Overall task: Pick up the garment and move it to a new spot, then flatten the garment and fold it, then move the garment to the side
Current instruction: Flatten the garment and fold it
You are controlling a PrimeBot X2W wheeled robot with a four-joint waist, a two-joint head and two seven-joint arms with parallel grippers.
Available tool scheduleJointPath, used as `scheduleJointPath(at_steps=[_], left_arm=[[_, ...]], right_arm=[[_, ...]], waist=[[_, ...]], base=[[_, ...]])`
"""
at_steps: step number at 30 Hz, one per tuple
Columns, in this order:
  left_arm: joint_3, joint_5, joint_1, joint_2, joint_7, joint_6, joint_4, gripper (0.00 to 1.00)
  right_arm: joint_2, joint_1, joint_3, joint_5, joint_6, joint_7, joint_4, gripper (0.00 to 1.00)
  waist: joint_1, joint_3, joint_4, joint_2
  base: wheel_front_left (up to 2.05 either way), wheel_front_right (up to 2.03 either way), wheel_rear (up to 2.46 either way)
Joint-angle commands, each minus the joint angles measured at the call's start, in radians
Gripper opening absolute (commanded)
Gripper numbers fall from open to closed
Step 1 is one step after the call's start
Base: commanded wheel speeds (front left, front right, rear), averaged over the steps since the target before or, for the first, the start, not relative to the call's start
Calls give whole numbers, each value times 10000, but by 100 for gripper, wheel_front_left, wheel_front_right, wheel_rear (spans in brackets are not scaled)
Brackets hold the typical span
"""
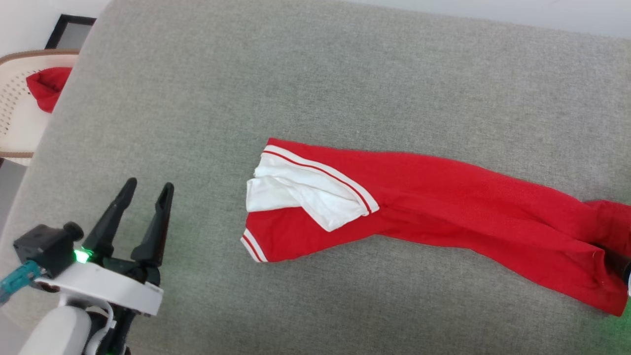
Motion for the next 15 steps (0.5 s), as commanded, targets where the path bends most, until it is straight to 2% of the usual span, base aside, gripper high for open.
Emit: scheduleJointPath(at_steps=[1,4,5,6,8,15], left_arm=[[56,64,58,-41,-38,8,-32,100],[-29,450,48,-137,-38,8,-110,100],[-12,496,20,-173,-38,8,-115,100],[-50,537,-7,-166,-38,8,-94,100],[-134,566,-100,-169,-38,8,-87,100],[76,648,-128,-56,-39,8,-152,100]], right_arm=[[105,-2,12,-54,-8,144,129,100],[398,-215,-104,-442,-6,551,231,100],[501,-297,-111,-548,-6,618,249,89],[579,-351,-77,-662,-6,663,269,45],[732,-409,16,-832,-6,659,274,0],[864,-641,-436,-1031,-11,69,27,0]], waist=[[0,-9,28,0],[0,59,45,0],[0,105,43,0],[0,145,38,0],[0,248,19,0],[0,466,-270,0]], base=[[0,0,0],[0,0,0],[0,0,0],[0,0,0],[0,0,0],[0,0,0]])
